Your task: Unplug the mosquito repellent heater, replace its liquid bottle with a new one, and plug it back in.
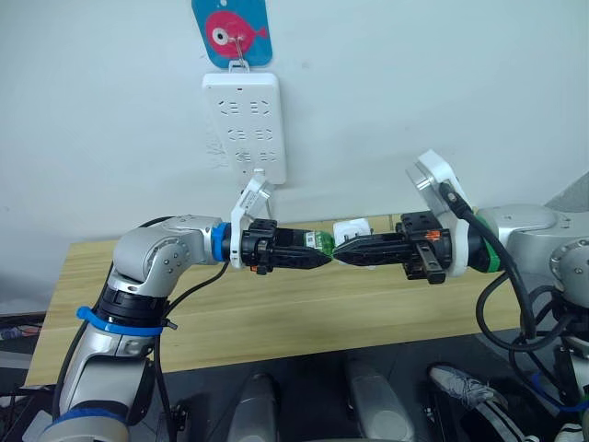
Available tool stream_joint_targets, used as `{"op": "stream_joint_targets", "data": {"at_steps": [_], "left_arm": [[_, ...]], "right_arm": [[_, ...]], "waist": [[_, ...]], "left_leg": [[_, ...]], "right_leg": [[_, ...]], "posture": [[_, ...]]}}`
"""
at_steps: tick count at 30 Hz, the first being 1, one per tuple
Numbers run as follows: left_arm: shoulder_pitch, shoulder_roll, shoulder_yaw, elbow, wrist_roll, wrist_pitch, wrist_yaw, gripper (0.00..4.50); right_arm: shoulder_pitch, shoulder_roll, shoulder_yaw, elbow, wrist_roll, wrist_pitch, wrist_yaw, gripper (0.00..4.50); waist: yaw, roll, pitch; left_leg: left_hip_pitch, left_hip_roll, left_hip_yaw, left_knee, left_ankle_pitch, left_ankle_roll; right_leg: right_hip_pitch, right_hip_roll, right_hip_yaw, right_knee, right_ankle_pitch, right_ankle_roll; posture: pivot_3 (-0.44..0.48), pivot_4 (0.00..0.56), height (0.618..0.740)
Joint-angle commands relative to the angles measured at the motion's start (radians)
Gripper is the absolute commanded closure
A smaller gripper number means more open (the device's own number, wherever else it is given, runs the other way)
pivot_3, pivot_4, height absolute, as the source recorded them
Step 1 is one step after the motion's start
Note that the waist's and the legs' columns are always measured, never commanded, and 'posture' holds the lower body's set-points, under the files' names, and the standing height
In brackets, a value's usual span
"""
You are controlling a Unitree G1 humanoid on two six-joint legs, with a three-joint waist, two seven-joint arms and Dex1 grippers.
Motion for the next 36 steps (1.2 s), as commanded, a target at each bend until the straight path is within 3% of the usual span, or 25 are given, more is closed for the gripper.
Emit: {"op": "stream_joint_targets", "data": {"at_steps": [1, 9, 16, 20, 30, 36], "left_arm": [[0.003, 0.009, -0.019, -0.061, -0.007, -0.014, -0.049, 2.19], [0.004, 0.01, -0.022, -0.063, 0.0, -0.021, -0.056, 2.19], [-0.002, -0.018, 0.025, 0.022, -0.017, 0.014, -0.017, 2.19], [-0.005, -0.023, 0.037, 0.051, -0.019, 0.024, -0.016, 2.19], [-0.009, -0.111, 0.176, 0.106, -0.167, 0.197, 0.105, 2.19], [-0.005, -0.173, 0.295, 0.119, -0.318, 0.352, 0.239, 2.19]], "right_arm": [[0.001, -0.001, -0.037, 0.002, 0.002, -0.015, -0.023, 4.5], [0.008, 0.0, -0.032, 0.009, -0.018, -0.019, -0.021, 4.5], [0.066, -0.063, -0.112, -0.089, 0.067, -0.05, 0.114, 4.5], [0.108, -0.137, -0.127, -0.134, 0.013, -0.075, 0.168, 3.59], [0.248, -0.141, -0.256, -0.067, 0.012, -0.133, 0.034, 0.0], [0.371, -0.045, -0.401, -0.031, 0.148, -0.187, -0.18, 0.0]], "waist": [[0.0, 0.0, 0.0], [0.0, 0.0, 0.0], [0.002, 0.0, 0.0], [0.0, 0.0, 0.0], [0.001, 0.0, 0.0], [-0.001, 0.0, -0.001]], "left_leg": [[0.0, 0.0, 0.0, 0.0, 0.0, 0.0], [0.0, 0.0, 0.0, 0.0, 0.0, 0.0], [0.0, 0.0, 0.0, 0.0, 0.0, 0.0], [0.0, 0.0, 0.0, 0.0, 0.0, 0.001], [0.0, 0.0, 0.0, 0.0, 0.0, 0.0], [0.0, 0.0, 0.0, 0.001, 0.0, 0.0]], "right_leg": [[0.0, 0.0, 0.0, 0.0, 0.0, 0.0], [0.0, 0.0, 0.0, 0.0, 0.0, 0.0], [0.0, 0.0, 0.0, 0.0, 0.0, 0.0], [0.0, 0.0, 0.0, 0.0, 0.0, 0.0], [0.0, 0.0, 0.0, 0.0, 0.0, 0.0], [0.0, 0.0, 0.0, 0.001, 0.0, 0.0]], "posture": [[-0.204, 0.199, 0.725], [-0.204, 0.198, 0.725], [-0.213, 0.196, 0.725], [-0.221, 0.196, 0.725], [-0.227, 0.196, 0.725], [-0.237, 0.197, 0.725]]}}
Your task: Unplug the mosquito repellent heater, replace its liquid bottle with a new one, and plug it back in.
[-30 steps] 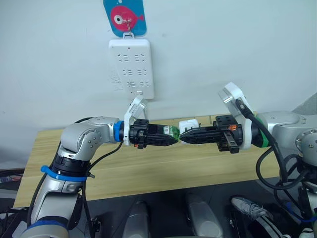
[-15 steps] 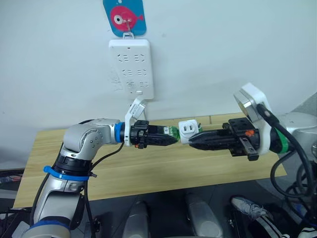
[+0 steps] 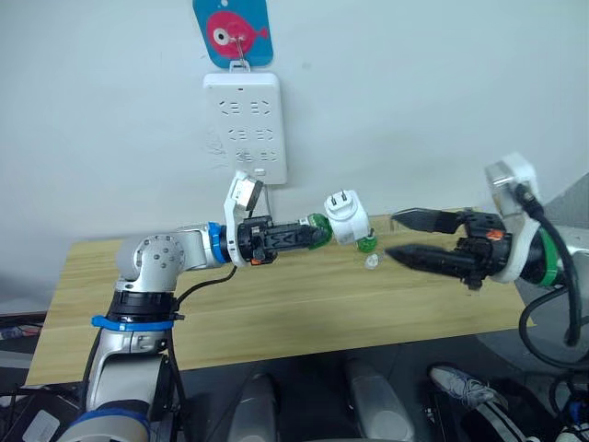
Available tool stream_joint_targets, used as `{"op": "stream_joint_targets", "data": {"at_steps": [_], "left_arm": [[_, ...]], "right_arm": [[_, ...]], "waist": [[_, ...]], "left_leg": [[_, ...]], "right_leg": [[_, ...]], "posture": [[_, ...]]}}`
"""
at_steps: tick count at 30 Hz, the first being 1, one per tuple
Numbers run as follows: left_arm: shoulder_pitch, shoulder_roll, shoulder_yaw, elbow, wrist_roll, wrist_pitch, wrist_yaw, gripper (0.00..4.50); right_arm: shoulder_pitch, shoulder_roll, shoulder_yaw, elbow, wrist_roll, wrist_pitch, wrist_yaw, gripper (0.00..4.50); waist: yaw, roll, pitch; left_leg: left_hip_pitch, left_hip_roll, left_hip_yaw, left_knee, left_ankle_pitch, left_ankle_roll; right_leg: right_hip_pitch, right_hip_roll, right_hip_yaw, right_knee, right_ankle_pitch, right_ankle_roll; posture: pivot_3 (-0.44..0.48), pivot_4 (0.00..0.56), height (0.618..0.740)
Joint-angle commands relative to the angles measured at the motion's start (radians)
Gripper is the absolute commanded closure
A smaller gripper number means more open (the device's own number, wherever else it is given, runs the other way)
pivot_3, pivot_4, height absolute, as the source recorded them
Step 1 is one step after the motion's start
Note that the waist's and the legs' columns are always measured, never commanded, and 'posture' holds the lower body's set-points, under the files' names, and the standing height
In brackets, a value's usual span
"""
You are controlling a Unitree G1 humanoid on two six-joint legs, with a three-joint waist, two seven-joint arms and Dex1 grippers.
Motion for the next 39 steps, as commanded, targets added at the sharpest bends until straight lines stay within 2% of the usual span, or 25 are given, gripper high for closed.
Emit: {"op": "stream_joint_targets", "data": {"at_steps": [1, 4, 7, 12, 15, 19, 23, 28, 34, 39], "left_arm": [[-0.012, -0.029, 0.081, -0.004, -0.108, 0.077, 0.074, 2.19], [-0.022, -0.053, 0.119, 0.007, -0.172, 0.129, 0.131, 2.19], [-0.026, -0.039, 0.113, -0.004, -0.189, 0.158, 0.137, 2.19], [-0.061, 0.019, 0.064, 0.018, -0.149, 0.14, 0.072, 2.19], [-0.084, 0.027, 0.055, 0.039, -0.144, 0.135, 0.046, 2.19], [-0.094, 0.005, 0.077, 0.052, -0.183, 0.162, 0.058, 2.19], [-0.082, -0.046, 0.144, 0.072, -0.269, 0.206, 0.15, 2.19], [-0.073, -0.128, 0.232, 0.12, -0.477, 0.214, 0.371, 2.19], [-0.019, -0.194, 0.165, 0.122, -0.892, 0.053, 0.742, 2.19], [-0.008, -0.27, 0.184, 0.094, -0.931, 0.021, 0.843, 2.19]], "right_arm": [[0.034, 0.061, -0.07, -0.022, 0.093, -0.067, -0.129, 0.0], [0.052, 0.1, -0.05, -0.058, 0.096, -0.099, -0.179, 0.0], [0.034, 0.07, -0.019, -0.077, 0.025, -0.115, -0.144, 0.0], [-0.078, -0.097, 0.07, -0.065, -0.139, -0.143, 0.111, 0.0], [-0.141, -0.139, 0.117, -0.038, -0.195, -0.166, 0.217, 0.0], [-0.184, -0.08, 0.122, 0.037, -0.175, -0.157, 0.2, 0.0], [-0.14, 0.033, 0.049, 0.096, -0.061, -0.141, 0.076, 0.0], [-0.045, 0.198, -0.021, 0.109, 0.136, -0.173, -0.135, 0.0], [0.009, 0.424, 0.038, 0.017, 0.213, -0.284, -0.332, 0.0], [0.02, 0.502, 0.09, -0.018, 0.203, -0.322, -0.354, 0.0]], "waist": [[-0.002, 0.0, 0.0], [-0.004, 0.0, 0.0], [-0.006, 0.001, 0.0], [-0.006, 0.001, 0.0], [-0.005, 0.0, -0.001], [-0.008, 0.0, -0.001], [-0.005, 0.0, -0.001], [-0.005, 0.0, -0.001], [-0.008, 0.001, -0.003], [-0.005, 0.001, -0.004]], "left_leg": [[0.0, 0.0, 0.0, 0.0, 0.0, 0.0], [0.001, 0.0, 0.001, 0.0, 0.0, 0.0], [0.002, 0.0, 0.001, 0.0, 0.0, 0.0], [0.004, 0.0, 0.002, 0.0, 0.0, 0.0], [0.004, 0.0, 0.002, 0.0, 0.0, 0.0], [0.004, 0.0, 0.003, 0.0, 0.0, 0.0], [0.004, 0.0, 0.003, 0.0, 0.0, -0.001], [0.003, 0.0, 0.003, 0.0, 0.001, -0.001], [0.004, 0.001, 0.003, 0.001, 0.001, -0.001], [0.005, 0.0, 0.004, 0.002, 0.002, -0.004]], "right_leg": [[0.0, 0.0, 0.0, 0.001, 0.0, 0.0], [0.0, 0.0, 0.001, 0.003, 0.0, 0.0], [0.0, 0.0, 0.001, 0.004, 0.0, 0.0], [0.0, 0.001, 0.002, 0.004, 0.0, 0.0], [0.001, 0.001, 0.002, 0.003, 0.0, 0.0], [0.001, 0.001, 0.003, 0.002, 0.0, 0.0], [0.001, 0.0, 0.003, 0.003, 0.0, 0.0], [0.0, 0.0, 0.003, 0.004, 0.0, 0.0], [0.0, -0.001, 0.004, 0.007, 0.0, 0.0], [0.0, 0.0, 0.004, 0.009, 0.0, 0.0]], "posture": [[-0.239, 0.198, 0.725], [-0.244, 0.199, 0.725], [-0.247, 0.201, 0.725], [-0.252, 0.203, 0.725], [-0.255, 0.201, 0.725], [-0.244, 0.197, 0.725], [-0.235, 0.195, 0.725], [-0.235, 0.192, 0.725], [-0.243, 0.188, 0.725], [-0.251, 0.186, 0.725]]}}
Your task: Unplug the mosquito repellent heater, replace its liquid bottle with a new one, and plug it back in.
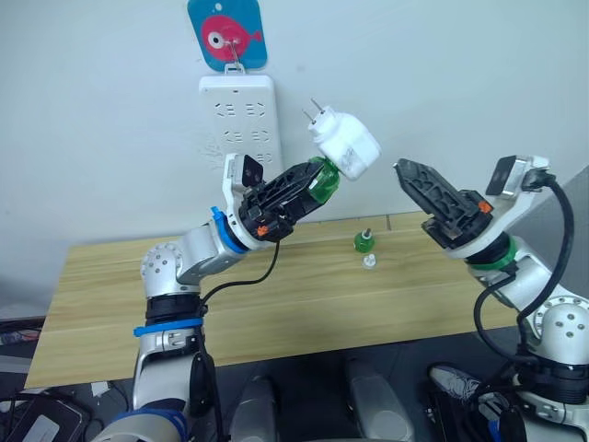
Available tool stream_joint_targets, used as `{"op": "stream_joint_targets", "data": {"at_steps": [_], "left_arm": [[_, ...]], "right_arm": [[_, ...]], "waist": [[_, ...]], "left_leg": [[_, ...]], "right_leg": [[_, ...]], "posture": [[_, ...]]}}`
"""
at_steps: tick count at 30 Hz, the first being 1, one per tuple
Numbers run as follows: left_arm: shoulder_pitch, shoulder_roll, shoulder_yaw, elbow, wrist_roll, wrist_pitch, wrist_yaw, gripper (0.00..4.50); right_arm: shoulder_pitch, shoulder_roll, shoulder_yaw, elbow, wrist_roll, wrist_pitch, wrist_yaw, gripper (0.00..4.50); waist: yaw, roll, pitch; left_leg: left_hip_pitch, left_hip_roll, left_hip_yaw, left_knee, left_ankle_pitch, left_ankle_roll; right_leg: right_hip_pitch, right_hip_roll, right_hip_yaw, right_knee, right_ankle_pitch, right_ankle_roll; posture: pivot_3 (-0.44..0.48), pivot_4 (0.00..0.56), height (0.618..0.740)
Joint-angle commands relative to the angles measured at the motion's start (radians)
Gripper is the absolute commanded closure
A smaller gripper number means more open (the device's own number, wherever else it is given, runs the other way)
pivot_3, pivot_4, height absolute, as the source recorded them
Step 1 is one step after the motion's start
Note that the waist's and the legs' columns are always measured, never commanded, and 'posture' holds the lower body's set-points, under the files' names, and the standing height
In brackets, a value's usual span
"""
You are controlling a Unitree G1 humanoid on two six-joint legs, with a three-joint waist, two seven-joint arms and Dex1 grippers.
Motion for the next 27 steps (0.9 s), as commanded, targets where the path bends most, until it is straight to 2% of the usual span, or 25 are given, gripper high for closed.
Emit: {"op": "stream_joint_targets", "data": {"at_steps": [1, 3, 6, 13, 18, 22, 27], "left_arm": [[-0.009, -0.036, 0.023, -0.048, -0.046, -0.005, 0.046, 2.19], [-0.011, -0.026, 0.02, -0.047, -0.046, 0.014, 0.046, 2.19], [-0.01, 0.022, 0.005, -0.037, -0.046, 0.049, 0.029, 2.19], [-0.075, 0.231, -0.058, 0.02, -0.021, 0.117, -0.09, 2.19], [-0.108, 0.347, -0.117, -0.014, 0.206, 0.205, -0.33, 2.19], [-0.117, 0.397, -0.178, -0.062, 0.4, 0.177, -0.537, 2.19], [-0.12, 0.435, -0.246, -0.117, 0.569, 0.115, -0.741, 2.19]], "right_arm": [[0.005, 0.029, 0.019, -0.047, 0.014, -0.043, -0.004, 0.0], [-0.004, 0.021, 0.034, -0.056, -0.007, -0.044, 0.007, 0.0], [-0.022, -0.051, 0.036, -0.072, -0.074, -0.035, 0.044, 0.0], [-0.032, -0.423, 0.028, -0.043, -0.246, 0.056, 0.31, 0.0], [-0.116, -0.597, 0.089, -0.037, -0.4, 0.034, 0.548, 0.0], [-0.227, -0.639, 0.165, -0.012, -0.518, 0.002, 0.678, 0.0], [-0.322, -0.621, 0.225, 0.009, -0.568, 0.011, 0.766, 0.0]], "waist": [[0.0, 0.0, -0.001], [-0.001, 0.0, -0.001], [-0.006, 0.001, -0.001], [-0.007, 0.001, -0.001], [-0.016, 0.001, -0.001], [-0.02, 0.001, -0.001], [-0.02, 0.001, -0.001]], "left_leg": [[0.0, 0.0, 0.0, 0.0, 0.0, 0.0], [0.0, 0.0, 0.0, 0.0, 0.0, 0.0], [0.0, 0.0, 0.0, 0.0, 0.0, 0.0], [0.001, 0.0, 0.0, -0.001, -0.002, 0.003], [0.002, -0.001, 0.001, -0.002, -0.002, 0.004], [0.002, 0.0, 0.001, -0.002, -0.002, 0.003], [0.002, 0.0, 0.001, -0.003, -0.002, 0.003]], "right_leg": [[0.0, 0.0, 0.0, 0.0, 0.0, 0.0], [0.0, 0.0, 0.0, 0.0, 0.0, 0.0], [0.0, 0.001, 0.0, 0.0, 0.0, 0.0], [0.0, 0.002, 0.0, 0.0, 0.0, 0.0], [0.001, 0.002, 0.001, -0.002, 0.0, 0.0], [0.001, 0.002, 0.001, -0.002, -0.001, 0.0], [0.001, 0.002, 0.001, -0.003, -0.001, 0.0]], "posture": [[-0.251, 0.186, 0.725], [-0.25, 0.184, 0.725], [-0.25, 0.185, 0.725], [-0.249, 0.193, 0.725], [-0.253, 0.204, 0.725], [-0.256, 0.205, 0.725], [-0.253, 0.204, 0.725]]}}
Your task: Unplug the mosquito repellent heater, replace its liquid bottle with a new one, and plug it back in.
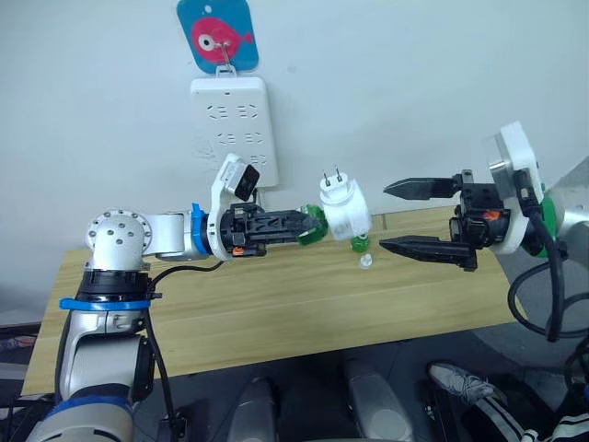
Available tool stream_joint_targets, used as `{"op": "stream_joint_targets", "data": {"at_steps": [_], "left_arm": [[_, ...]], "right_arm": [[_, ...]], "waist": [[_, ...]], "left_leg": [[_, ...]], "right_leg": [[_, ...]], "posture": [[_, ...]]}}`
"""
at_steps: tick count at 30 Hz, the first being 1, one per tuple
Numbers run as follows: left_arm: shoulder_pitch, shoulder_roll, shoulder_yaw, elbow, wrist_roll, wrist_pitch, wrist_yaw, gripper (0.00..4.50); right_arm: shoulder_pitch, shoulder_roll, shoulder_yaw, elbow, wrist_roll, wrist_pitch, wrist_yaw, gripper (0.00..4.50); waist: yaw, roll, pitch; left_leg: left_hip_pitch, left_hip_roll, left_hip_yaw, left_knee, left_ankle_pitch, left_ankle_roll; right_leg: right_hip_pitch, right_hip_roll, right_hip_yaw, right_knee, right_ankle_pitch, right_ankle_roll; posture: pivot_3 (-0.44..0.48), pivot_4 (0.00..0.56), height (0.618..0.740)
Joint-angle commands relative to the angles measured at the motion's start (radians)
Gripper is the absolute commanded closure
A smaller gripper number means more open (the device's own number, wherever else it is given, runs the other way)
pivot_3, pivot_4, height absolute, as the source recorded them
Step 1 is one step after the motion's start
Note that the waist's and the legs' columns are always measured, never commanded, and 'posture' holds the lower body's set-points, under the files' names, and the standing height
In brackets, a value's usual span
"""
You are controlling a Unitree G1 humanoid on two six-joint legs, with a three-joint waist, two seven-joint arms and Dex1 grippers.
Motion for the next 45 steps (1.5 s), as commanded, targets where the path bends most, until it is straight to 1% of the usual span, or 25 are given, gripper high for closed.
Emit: {"op": "stream_joint_targets", "data": {"at_steps": [1, 6, 12, 21, 27, 30, 32, 33, 38, 40, 43, 44, 45], "left_arm": [[-0.015, 0.027, -0.031, -0.07, 0.088, -0.045, -0.148, 2.19], [-0.009, 0.049, -0.071, -0.102, 0.184, -0.078, -0.27, 2.19], [-0.024, 0.047, -0.081, -0.103, 0.243, -0.09, -0.335, 2.19], [-0.034, 0.041, -0.101, -0.113, 0.303, -0.097, -0.395, 2.19], [-0.035, 0.031, -0.099, -0.117, 0.32, -0.097, -0.403, 2.19], [-0.032, 0.025, -0.092, -0.122, 0.322, -0.092, -0.402, 2.19], [-0.029, 0.022, -0.088, -0.126, 0.323, -0.094, -0.402, 2.19], [-0.028, 0.021, -0.087, -0.128, 0.324, -0.094, -0.402, 2.19], [-0.019, 0.016, -0.093, -0.145, 0.345, -0.123, -0.416, 2.19], [-0.027, 0.011, -0.101, -0.127, 0.391, -0.16, -0.391, 2.19], [-0.032, 0.006, -0.103, -0.115, 0.435, -0.221, -0.398, 1.16], [-0.024, 0.023, -0.121, -0.132, 0.467, -0.262, -0.421, 0.94], [-0.013, 0.041, -0.142, -0.153, 0.508, -0.315, -0.446, 0.54]], "right_arm": [[-0.058, 0.016, 0.022, -0.005, -0.026, -0.005, 0.057, 0.0], [-0.11, 0.063, 0.073, 0.019, -0.073, -0.006, 0.097, 0.0], [-0.16, 0.107, 0.121, 0.047, -0.115, 0.006, 0.149, 0.0], [-0.208, 0.172, 0.161, 0.062, -0.138, 0.032, 0.183, 0.0], [-0.222, 0.194, 0.182, 0.066, -0.161, 0.047, 0.202, 0.0], [-0.225, 0.205, 0.191, 0.066, -0.172, 0.05, 0.197, 0.53], [-0.223, 0.213, 0.195, 0.065, -0.182, 0.048, 0.195, 1.28], [-0.222, 0.216, 0.195, 0.065, -0.187, 0.048, 0.196, 1.53], [-0.219, 0.225, 0.185, 0.065, -0.188, 0.056, 0.19, 1.55], [-0.211, 0.225, 0.179, 0.062, -0.182, 0.064, 0.185, 1.55], [-0.201, 0.223, 0.171, 0.057, -0.179, 0.071, 0.182, 1.55], [-0.196, 0.219, 0.17, 0.055, -0.182, 0.072, 0.182, 1.55], [-0.191, 0.215, 0.169, 0.054, -0.187, 0.071, 0.184, 1.55]], "waist": [[0.001, 0.0, 0.0], [0.001, 0.0, 0.0], [0.0, 0.0, 0.0], [0.0, 0.0, 0.0], [0.0, 0.0, 0.0], [0.0, 0.0, 0.0], [0.0, 0.0, 0.0], [0.0, 0.0, 0.0], [0.0, 0.0, 0.0], [0.0, 0.0, 0.0], [0.0, 0.0, 0.0], [0.0, 0.0, 0.0], [-0.001, 0.0, 0.0]], "left_leg": [[0.0, 0.0, 0.0, 0.0, 0.0, 0.0], [-0.001, 0.0, 0.0, -0.001, 0.0, 0.0], [-0.001, 0.0, 0.0, -0.001, 0.0, 0.0], [-0.001, 0.0, -0.001, -0.001, 0.0, 0.0], [-0.001, 0.0, -0.001, -0.001, 0.0, 0.0], [-0.001, 0.0, -0.001, -0.001, 0.0, 0.0], [-0.001, 0.0, -0.001, -0.001, 0.0, 0.0], [-0.001, 0.0, -0.001, -0.001, 0.0, 0.0], [-0.001, 0.0, -0.001, -0.001, 0.0, 0.0], [-0.001, 0.0, -0.001, -0.001, 0.0, 0.0], [-0.001, 0.0, -0.001, -0.001, 0.0, 0.0], [-0.001, 0.0, -0.001, -0.001, 0.0, 0.0], [-0.001, 0.0, -0.001, -0.001, 0.0, 0.0]], "right_leg": [[0.0, 0.0, 0.0, -0.001, 0.0, 0.0], [0.0, 0.0, 0.0, -0.002, 0.0, 0.0], [0.0, -0.001, -0.001, -0.002, 0.0, 0.0], [0.0, -0.001, -0.001, -0.002, 0.0, 0.0], [0.0, -0.001, -0.002, -0.002, 0.0, 0.0], [0.0, -0.001, -0.002, -0.002, 0.0, 0.0], [0.0, -0.001, -0.002, -0.002, 0.0, 0.0], [0.0, -0.001, -0.002, -0.002, 0.0, 0.0], [0.0, -0.001, -0.002, -0.002, 0.0, 0.0], [0.0, -0.001, -0.002, -0.002, 0.0, 0.0], [0.0, -0.001, -0.002, -0.002, 0.0, 0.0], [0.0, -0.001, -0.002, -0.002, 0.0, 0.0], [0.0, -0.001, -0.002, -0.002, 0.0, 0.0]], "posture": [[-0.251, 0.204, 0.725], [-0.25, 0.204, 0.725], [-0.247, 0.202, 0.725], [-0.249, 0.202, 0.725], [-0.247, 0.204, 0.725], [-0.244, 0.204, 0.725], [-0.244, 0.204, 0.725], [-0.244, 0.204, 0.725], [-0.244, 0.205, 0.725], [-0.243, 0.204, 0.725], [-0.244, 0.202, 0.725], [-0.245, 0.201, 0.725], [-0.247, 0.201, 0.725]]}}
